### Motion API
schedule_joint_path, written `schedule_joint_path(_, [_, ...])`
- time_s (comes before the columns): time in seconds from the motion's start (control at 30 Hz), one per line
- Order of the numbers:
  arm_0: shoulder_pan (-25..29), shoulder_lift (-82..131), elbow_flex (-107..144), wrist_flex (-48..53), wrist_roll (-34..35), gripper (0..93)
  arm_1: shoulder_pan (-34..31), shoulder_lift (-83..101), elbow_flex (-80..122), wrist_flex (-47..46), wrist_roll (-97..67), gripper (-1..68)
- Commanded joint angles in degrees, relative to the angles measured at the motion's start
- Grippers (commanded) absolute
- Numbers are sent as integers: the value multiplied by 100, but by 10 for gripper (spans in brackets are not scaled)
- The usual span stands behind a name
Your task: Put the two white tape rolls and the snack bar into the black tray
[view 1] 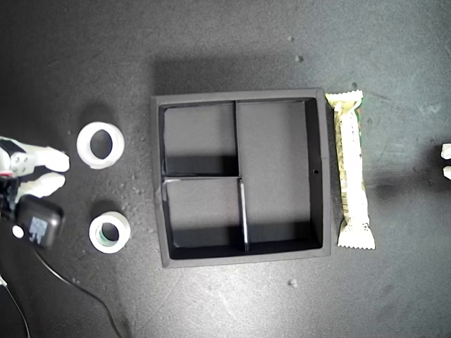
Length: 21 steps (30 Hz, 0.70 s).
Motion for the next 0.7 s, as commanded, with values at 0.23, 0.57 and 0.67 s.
schedule_joint_path(0.23, [422,264,404,-905,-466,2,1257,44,70,-1380,-35,-2])
schedule_joint_path(0.57, [237,264,-896,-3313,2048,3,1749,44,70,-4623,-114,-4])
schedule_joint_path(0.67, [-62,237,-1556,-3146,2584,82,1942,44,-26,-5388,-193,-5])
